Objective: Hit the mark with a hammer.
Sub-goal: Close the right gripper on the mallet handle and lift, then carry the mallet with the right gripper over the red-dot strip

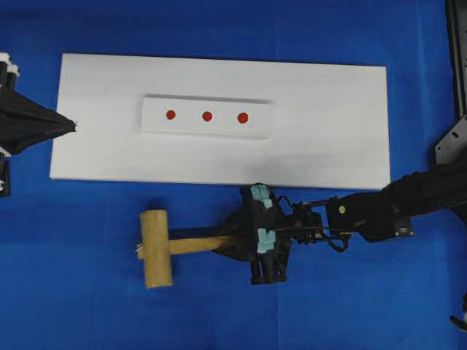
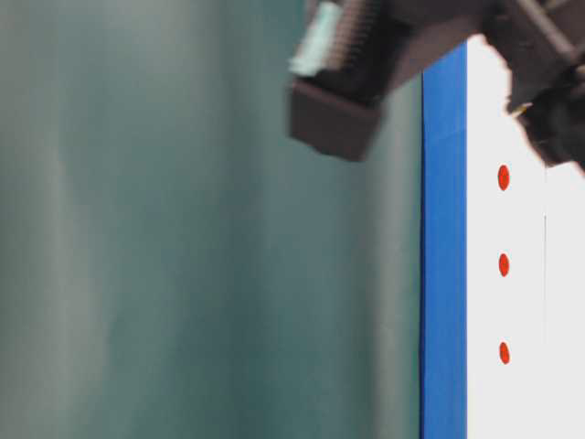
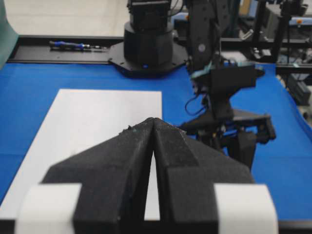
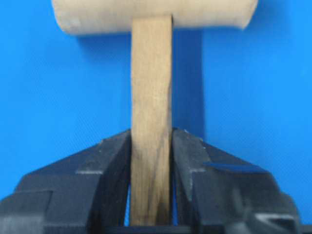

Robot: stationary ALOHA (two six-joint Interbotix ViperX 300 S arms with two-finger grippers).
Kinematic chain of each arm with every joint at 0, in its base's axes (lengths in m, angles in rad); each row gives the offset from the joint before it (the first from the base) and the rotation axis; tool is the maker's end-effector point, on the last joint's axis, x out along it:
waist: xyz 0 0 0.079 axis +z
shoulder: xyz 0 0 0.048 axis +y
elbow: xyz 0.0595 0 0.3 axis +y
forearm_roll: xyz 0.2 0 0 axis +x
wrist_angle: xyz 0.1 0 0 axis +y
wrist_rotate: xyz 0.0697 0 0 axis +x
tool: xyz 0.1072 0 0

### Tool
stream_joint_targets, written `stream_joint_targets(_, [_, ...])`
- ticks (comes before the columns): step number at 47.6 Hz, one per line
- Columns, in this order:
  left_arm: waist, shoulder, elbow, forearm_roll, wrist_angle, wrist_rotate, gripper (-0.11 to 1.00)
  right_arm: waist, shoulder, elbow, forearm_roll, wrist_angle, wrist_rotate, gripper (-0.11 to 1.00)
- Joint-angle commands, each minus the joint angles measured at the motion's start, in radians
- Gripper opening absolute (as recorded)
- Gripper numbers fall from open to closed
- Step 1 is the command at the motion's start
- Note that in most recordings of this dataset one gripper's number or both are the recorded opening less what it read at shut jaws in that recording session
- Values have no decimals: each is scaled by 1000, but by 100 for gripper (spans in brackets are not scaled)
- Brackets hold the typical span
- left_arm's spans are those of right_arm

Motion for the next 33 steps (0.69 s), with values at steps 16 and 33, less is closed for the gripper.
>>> stream_joint_targets(16, [3, 2, -14, -2, 0, -2, 0, -41, -313, 20, -5, 138, -12, 9])
stream_joint_targets(33, [5, -3, -14, -2, 18, -2, 0, -71, -385, 18, -3, 193, -61, 9])
